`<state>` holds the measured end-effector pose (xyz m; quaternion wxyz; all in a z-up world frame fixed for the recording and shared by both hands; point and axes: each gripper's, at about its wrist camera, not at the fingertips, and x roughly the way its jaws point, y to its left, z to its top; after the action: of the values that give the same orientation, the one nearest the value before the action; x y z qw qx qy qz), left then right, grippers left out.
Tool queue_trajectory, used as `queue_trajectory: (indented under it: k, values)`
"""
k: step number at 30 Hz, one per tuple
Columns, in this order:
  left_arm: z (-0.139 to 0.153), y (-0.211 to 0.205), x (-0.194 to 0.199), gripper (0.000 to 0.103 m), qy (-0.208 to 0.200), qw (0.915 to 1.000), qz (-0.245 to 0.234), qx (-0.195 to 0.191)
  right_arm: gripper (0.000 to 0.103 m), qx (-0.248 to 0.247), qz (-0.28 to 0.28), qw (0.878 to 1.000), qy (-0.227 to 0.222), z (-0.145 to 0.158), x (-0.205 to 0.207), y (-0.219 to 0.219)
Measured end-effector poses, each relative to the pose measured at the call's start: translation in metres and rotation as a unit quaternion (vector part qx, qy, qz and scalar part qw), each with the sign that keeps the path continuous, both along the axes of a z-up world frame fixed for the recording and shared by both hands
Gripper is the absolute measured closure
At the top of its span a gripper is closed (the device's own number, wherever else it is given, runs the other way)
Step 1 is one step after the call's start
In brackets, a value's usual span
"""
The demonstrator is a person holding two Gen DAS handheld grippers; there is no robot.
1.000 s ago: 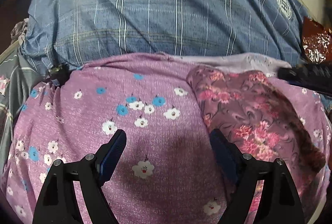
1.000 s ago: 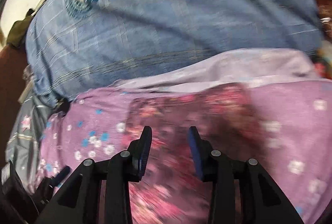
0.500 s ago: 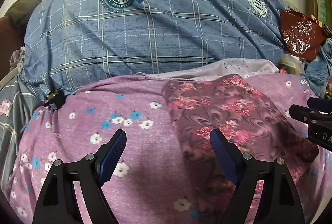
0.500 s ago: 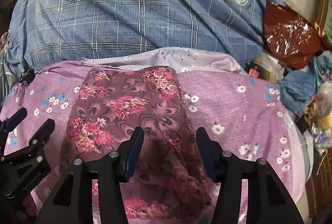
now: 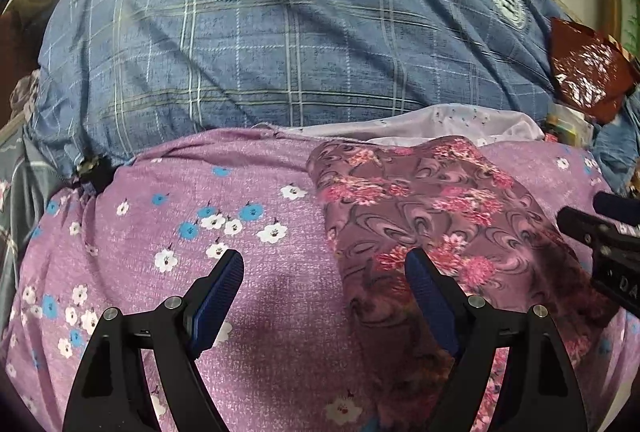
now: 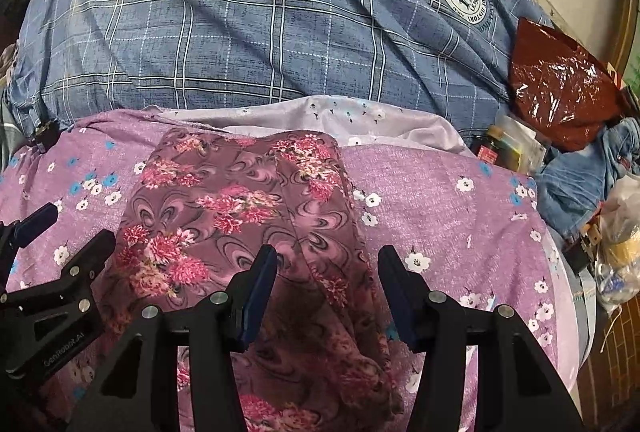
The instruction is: Fold small clothes
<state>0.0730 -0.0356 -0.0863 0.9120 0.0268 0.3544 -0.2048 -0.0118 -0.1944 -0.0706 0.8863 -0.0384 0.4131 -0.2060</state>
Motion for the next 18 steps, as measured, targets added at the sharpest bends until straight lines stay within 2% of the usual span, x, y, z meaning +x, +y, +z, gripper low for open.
queue_trajectory:
  k: [3,18]
  values:
    - [-0.0023,0.0008,0.0054,0.02,0.011,0.9999,-0.005,-0.011,0.049,-0.004,0.003,1.0,0.002,-0.0014,0.0005,0.0023]
    - [-0.0032,-0.0006,0.0002,0.02,0.0,1.0,-0.009,-0.002,0.049,0.009,0.013,1.0,-0.001,-0.0013,-0.0062,-0.0002]
